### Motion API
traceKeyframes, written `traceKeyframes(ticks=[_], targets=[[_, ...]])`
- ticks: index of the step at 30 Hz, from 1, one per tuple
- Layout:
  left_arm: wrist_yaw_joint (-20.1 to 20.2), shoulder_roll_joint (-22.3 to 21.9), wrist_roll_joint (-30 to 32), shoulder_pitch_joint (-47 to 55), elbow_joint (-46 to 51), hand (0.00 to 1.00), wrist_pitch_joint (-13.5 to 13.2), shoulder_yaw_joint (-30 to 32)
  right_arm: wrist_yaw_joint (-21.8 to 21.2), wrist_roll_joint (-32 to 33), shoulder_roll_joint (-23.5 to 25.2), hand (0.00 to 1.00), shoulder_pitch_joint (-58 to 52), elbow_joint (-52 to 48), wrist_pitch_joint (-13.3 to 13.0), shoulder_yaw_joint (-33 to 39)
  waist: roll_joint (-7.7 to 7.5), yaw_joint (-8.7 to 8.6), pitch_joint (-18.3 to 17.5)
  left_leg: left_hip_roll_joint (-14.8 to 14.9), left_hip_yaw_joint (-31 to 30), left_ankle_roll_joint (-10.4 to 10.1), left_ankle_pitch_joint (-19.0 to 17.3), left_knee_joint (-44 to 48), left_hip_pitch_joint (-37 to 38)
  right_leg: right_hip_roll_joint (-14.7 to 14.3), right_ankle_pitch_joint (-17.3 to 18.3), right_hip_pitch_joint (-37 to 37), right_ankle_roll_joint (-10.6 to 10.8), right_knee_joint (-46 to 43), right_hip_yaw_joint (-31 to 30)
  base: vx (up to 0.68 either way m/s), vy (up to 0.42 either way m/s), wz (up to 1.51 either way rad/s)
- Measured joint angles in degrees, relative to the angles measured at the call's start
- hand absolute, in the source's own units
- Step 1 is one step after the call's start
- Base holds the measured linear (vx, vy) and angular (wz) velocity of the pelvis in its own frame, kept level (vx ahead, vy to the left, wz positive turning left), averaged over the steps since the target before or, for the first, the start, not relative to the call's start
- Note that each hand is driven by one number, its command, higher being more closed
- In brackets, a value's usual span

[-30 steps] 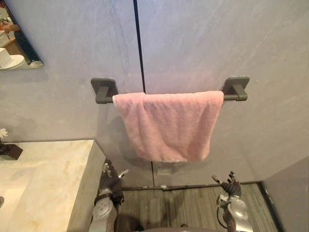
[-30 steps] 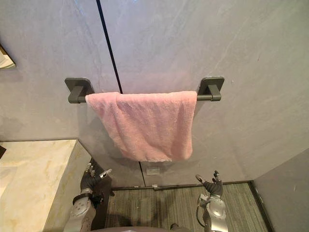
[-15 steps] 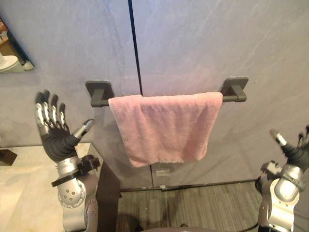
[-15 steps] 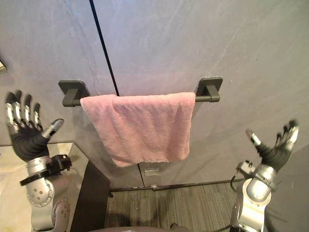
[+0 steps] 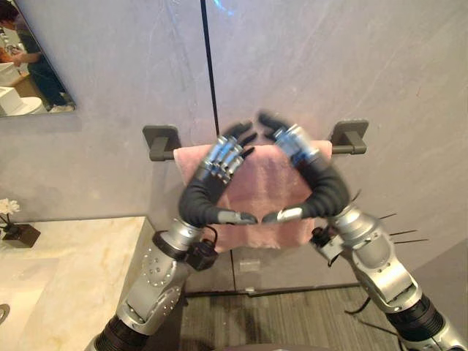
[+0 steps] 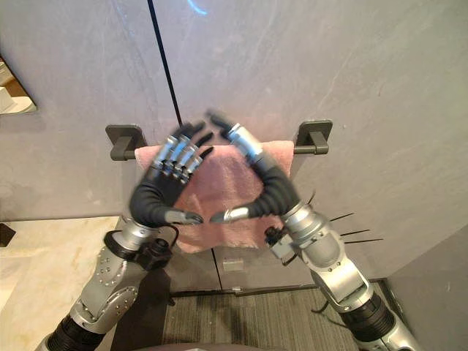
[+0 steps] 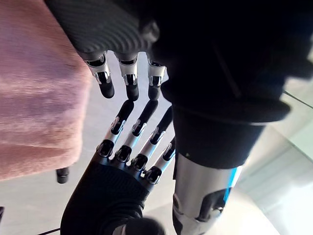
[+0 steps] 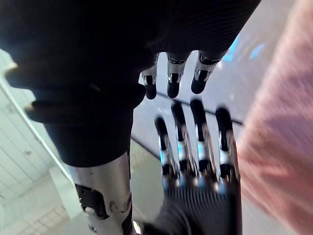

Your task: Organize washtable

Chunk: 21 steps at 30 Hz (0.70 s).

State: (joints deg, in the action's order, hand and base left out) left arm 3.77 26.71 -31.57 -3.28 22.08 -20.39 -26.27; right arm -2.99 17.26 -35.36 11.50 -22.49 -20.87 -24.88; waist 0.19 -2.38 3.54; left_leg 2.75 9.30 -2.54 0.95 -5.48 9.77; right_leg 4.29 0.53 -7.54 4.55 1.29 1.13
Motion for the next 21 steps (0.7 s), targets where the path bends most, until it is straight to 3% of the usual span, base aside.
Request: traceKeyframes(ticks=[3, 7, 10, 12, 15, 21], targets=[[1.28, 3.33, -1.58, 0.91, -3.19, 0.0, 0.36, -2.31, -1.86, 2.85, -3.96, 0.0, -0.16, 3.83, -0.21, -2.73, -0.01, 0.06, 0.01, -0.05, -0.1, 0.01, 0.02, 0.0, -0.31, 0.04, 0.0, 0.01, 0.0, 0.02, 0.06, 0.0, 0.0, 0.0], [2.2, 2.72, -0.99, 1.11, -6.32, 0.0, 0.01, -2.35, -3.54, 2.83, -4.2, 0.0, -0.88, 5.73, -0.5, -3.05, -0.03, 0.07, -0.01, -0.06, -0.17, 0.0, 0.04, 0.0, -0.05, 0.07, 0.01, -0.01, -0.03, -0.01, 0.13, -0.03, -0.012, 0.01], [2.49, 1.28, 3.48, 1.68, -14.04, 0.0, 3.8, -3.44, -4.99, 0.72, -3.38, 0.0, -2.81, 13.29, 2.92, -5.07, -0.06, 0.04, 0.04, -0.2, -0.56, -0.1, 0.17, -0.04, -0.34, 0.19, 0.02, 0.13, -0.04, -0.02, 0.36, -0.05, -0.015, 0.05], [2.31, -2.16, 9.68, 3.69, -18.33, 0.0, 6.09, -3.29, -5.91, -4.34, -0.33, 0.0, -6.73, 17.2, 5.22, -5.58, -0.05, 0.08, 0.16, -0.26, -0.69, 0.18, 0.6, -0.04, -1.52, 0.29, -0.06, 1.29, -0.11, -0.04, 0.3, 0.0, 0.0, 0.0], [1.57, -5.4, 16.84, 4.45, -22.55, 0.0, 6.44, -1.66, -5.88, -9.53, 4.44, 0.0, -8.8, 20.6, 6.09, -3.95, -0.05, -0.03, 0.16, -0.3, -0.86, 0.27, 0.75, 0.0, -1.58, 0.35, -0.13, 1.21, -0.19, -0.01, 0.27, 0.01, -0.006, 0.03], [-2.85, -10.53, 25.27, 4.33, -25.74, 0.0, 6.05, 4.44, -4.06, -16.03, 10.8, 0.0, -10.84, 24.61, 6.8, 2.41, -0.15, -0.07, 0.21, -0.27, -0.87, 0.27, 0.75, 0.0, -1.46, 0.37, -0.12, 0.75, -0.2, 0.07, 0.29, 0.0, 0.0, 0.0]])
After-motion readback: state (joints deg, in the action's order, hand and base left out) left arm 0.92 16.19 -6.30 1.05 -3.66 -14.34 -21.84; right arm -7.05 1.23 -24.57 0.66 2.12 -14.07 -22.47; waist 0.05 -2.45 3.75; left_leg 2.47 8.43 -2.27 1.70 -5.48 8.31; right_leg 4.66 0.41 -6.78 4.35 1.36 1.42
